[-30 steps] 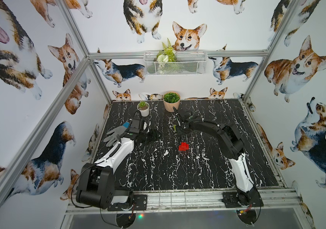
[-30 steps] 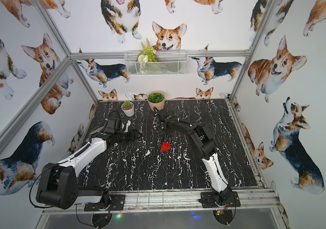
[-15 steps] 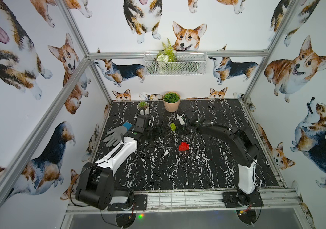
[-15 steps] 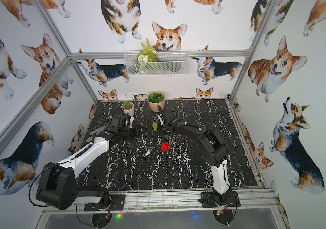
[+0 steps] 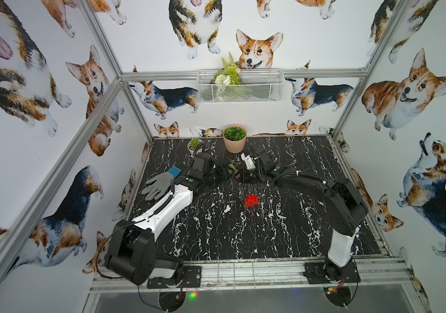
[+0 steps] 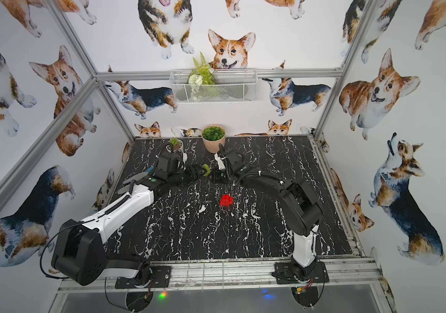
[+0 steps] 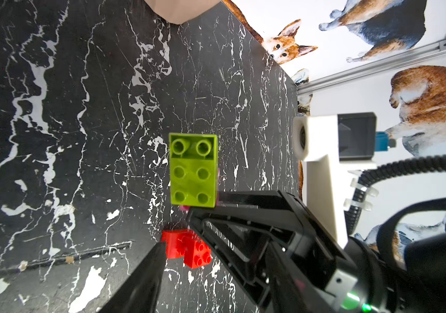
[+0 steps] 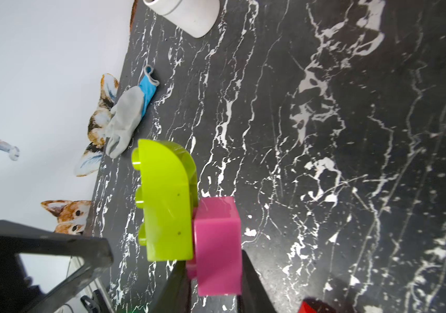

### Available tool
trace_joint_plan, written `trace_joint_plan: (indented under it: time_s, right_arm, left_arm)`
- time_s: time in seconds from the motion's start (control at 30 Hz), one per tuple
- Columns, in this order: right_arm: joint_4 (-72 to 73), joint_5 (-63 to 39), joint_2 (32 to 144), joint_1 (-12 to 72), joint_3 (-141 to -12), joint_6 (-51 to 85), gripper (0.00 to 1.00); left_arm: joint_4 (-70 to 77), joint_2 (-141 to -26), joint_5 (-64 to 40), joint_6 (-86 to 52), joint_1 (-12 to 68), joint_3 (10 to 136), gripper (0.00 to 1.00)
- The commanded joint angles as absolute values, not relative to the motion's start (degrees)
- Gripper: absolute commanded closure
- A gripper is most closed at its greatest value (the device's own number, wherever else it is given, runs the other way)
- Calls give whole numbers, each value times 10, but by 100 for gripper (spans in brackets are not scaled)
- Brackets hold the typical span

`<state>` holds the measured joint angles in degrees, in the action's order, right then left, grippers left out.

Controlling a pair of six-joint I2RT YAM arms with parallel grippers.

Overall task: Assemble the letter s with lego
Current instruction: Pick up the lego brick from the center of the board.

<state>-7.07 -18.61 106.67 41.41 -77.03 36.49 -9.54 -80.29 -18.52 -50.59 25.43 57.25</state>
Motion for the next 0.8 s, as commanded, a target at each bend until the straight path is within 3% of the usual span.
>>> trace_joint_plan:
  time_s: [0.0,0.77]
  right_arm:
    - [-52,-202,1055,415,-770,377,86]
    - [-28,-239,1033,415,-740,395,88]
  left_arm:
    - [-117,-810,-174,-480,256,591,38]
    - [-93,-838,-177,-494,258,601,43]
